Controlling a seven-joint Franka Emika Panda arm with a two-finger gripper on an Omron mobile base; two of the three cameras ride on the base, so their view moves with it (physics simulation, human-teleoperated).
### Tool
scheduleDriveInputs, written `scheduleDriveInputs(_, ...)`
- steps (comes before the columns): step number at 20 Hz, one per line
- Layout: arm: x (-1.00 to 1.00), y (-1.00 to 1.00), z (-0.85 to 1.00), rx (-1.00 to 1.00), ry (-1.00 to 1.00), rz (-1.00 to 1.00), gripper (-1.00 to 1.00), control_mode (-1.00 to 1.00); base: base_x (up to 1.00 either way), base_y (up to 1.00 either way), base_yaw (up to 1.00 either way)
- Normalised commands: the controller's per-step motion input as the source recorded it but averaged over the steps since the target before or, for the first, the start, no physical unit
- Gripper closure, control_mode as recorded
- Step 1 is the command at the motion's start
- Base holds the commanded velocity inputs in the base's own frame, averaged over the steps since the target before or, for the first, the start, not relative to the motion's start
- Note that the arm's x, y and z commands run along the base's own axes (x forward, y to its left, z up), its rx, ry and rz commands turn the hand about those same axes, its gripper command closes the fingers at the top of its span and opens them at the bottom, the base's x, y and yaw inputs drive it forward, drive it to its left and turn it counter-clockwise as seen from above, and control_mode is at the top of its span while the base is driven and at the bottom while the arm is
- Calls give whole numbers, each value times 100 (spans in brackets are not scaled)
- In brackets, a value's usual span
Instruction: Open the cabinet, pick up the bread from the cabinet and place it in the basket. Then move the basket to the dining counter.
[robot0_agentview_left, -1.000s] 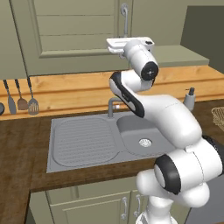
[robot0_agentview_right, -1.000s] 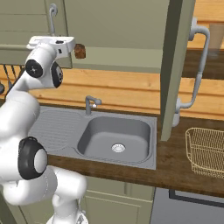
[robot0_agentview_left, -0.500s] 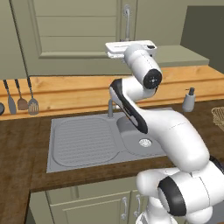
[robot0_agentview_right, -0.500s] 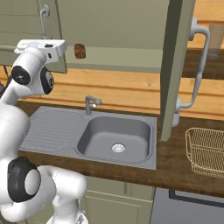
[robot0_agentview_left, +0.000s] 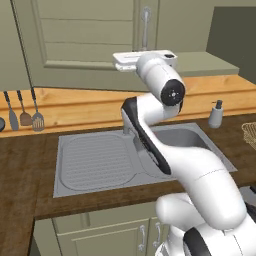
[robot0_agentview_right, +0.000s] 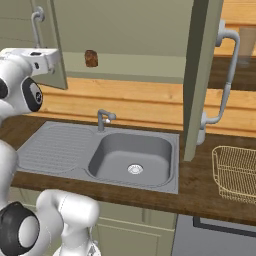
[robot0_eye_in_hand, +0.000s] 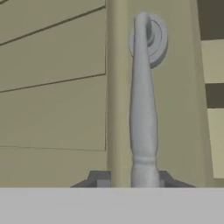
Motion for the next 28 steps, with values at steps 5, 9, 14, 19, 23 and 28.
scheduleDriveInputs(5, -43, 82, 0, 0, 11, 0, 100, -100, 0, 0, 0)
scheduleDriveInputs(9, -42, 97, 0, -1, 8, 0, 100, -100, 0, 0, 0)
scheduleDriveInputs(14, -35, 100, 0, -3, 8, 0, 100, -100, 0, 0, 0)
scheduleDriveInputs(19, -40, 100, 0, -3, 7, 0, 100, -100, 0, 0, 0)
scheduleDriveInputs(23, -49, 100, 0, -3, 5, 0, 100, -100, 0, 0, 0)
scheduleDriveInputs(28, -50, 100, 0, -3, 4, 1, 100, -100, 0, 0, 0)
